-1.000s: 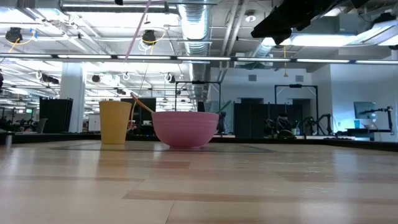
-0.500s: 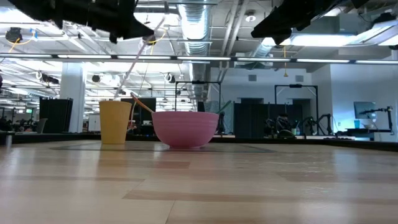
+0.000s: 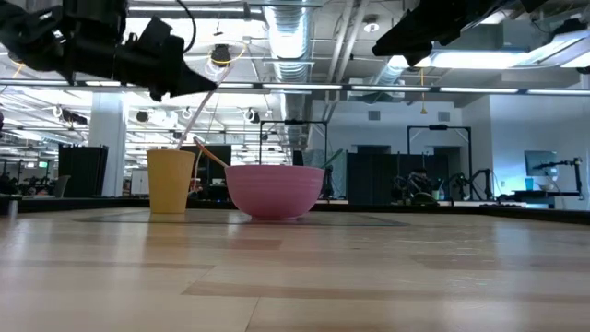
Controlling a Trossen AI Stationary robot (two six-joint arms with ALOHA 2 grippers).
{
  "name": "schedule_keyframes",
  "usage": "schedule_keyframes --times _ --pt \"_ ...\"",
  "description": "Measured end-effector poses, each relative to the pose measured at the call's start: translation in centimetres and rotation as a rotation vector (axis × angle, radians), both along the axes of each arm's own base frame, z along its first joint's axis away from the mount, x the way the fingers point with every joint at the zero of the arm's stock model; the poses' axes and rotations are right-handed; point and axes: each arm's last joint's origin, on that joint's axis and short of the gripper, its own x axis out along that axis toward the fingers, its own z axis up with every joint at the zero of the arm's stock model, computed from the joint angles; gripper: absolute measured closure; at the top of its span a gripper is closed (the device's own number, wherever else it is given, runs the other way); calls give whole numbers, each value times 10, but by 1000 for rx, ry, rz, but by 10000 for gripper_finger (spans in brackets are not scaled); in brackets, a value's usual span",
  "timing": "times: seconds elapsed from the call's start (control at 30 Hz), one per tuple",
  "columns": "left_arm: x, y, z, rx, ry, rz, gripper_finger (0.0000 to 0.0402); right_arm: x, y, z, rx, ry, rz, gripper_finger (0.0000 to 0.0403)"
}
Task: Pick & Place Utensil
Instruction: Put the pink straw into the yellow cup on the transparent mat, then return to Home Position
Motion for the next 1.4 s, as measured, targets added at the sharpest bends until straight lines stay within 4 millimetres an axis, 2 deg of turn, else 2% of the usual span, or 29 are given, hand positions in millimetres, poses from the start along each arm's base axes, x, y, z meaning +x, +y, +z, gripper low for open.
schedule_keyframes --times 0.13,0.3,0.57,0.87,1.13,1.4 --pt "-2 -1 -16 -28 35 6 393 0 0 0 0 0 0 326" --pt "-4 -1 -27 -34 60 8 393 0 0 0 0 0 0 326" --pt "-6 -1 -33 -64 55 26 389 0 0 0 0 0 0 326" --pt "-6 -1 -36 -74 77 31 347 0 0 0 0 0 0 326" --pt "-6 -1 -32 -58 49 39 307 0 0 0 0 0 0 326" --pt "-3 -1 -9 -25 -36 18 289 0 0 0 0 0 0 326"
